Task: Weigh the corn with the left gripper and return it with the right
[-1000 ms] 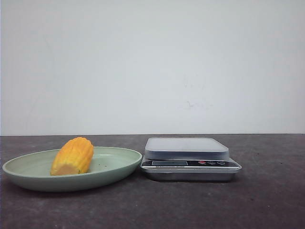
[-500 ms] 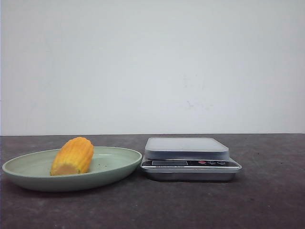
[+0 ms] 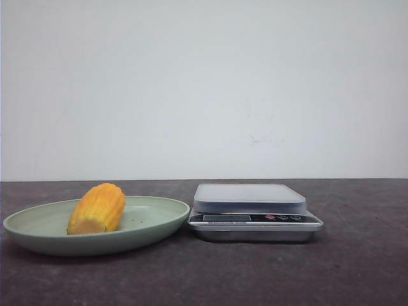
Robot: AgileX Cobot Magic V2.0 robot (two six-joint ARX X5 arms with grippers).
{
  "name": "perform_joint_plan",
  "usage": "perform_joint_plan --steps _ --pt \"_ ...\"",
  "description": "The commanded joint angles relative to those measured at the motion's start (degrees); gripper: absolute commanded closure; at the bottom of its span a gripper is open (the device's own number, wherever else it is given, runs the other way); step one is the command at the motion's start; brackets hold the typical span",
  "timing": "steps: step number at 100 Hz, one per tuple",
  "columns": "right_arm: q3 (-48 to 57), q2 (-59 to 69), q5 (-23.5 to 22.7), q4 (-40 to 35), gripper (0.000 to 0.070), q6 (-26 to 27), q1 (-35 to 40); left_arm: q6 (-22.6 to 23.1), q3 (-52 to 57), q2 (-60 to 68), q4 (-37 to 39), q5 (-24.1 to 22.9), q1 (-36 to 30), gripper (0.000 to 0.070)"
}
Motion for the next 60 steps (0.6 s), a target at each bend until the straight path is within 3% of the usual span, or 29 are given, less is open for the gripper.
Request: perform_joint_plan --steps 1,29,60 --pt "-0.02 -0.02 0.0 0.66 0.069 0.22 0.04 -0.37 -1.77 0.2 4.57 -0.17 -0.5 0.07" --pt "-0.02 -0.02 -0.02 0.63 0.069 0.22 0.04 2.36 -8.55 0.22 6.97 -0.31 -2.51 0.07" --pt "-0.02 -0.02 -0.02 0.63 0.069 0.22 0.04 1.68 -18.95 -1.6 9.99 -3.56 -4.57 0.07"
